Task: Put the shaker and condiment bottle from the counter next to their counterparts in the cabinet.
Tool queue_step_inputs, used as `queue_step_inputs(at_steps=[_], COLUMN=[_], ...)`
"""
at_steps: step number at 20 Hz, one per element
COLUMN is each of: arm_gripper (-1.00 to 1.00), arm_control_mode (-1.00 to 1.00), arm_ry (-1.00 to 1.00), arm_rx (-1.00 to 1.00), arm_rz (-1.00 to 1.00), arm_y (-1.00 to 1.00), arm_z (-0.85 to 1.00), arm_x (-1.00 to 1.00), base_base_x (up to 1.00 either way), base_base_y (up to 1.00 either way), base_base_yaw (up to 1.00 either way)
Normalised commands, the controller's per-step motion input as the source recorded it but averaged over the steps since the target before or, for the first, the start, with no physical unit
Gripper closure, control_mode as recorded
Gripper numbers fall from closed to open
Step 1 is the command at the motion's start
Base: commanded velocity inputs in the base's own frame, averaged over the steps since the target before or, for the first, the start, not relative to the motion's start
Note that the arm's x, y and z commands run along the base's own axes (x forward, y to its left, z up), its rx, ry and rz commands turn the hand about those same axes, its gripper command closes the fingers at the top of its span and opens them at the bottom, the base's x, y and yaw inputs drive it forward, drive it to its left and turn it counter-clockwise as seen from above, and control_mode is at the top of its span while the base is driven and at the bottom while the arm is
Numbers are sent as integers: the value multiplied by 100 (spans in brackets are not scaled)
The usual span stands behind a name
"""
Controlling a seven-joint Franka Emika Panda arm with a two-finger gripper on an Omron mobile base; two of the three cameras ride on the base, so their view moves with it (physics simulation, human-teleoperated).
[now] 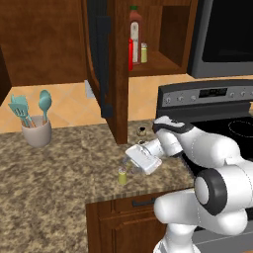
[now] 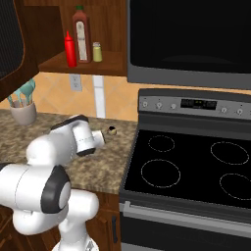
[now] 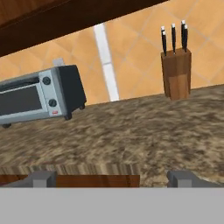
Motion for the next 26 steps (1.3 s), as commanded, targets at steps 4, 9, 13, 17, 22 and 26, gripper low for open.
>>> queue_step_inputs(at_steps=[4, 9, 13, 17, 22, 26], arm_gripper=[-100, -100, -100, -100, -100, -100], arm_control_mode=[-100, -100, -100, -100, -100, -100], arm_ry=[-31, 0, 0, 0, 0, 0], arm_rx=[-10, 0, 0, 0, 0, 0], arm_rz=[12, 0, 0, 0, 4, 6], arm_y=[3, 0, -2, -6, -8, -3], arm_z=[-19, 0, 0, 0, -4, -30], arm_x=[-11, 0, 25, 40, 14, 8], base_base_x=[0, 0, 0, 0, 0, 0], base_base_y=[0, 0, 0, 0, 0, 0], base_base_yaw=[0, 0, 0, 0, 0, 0])
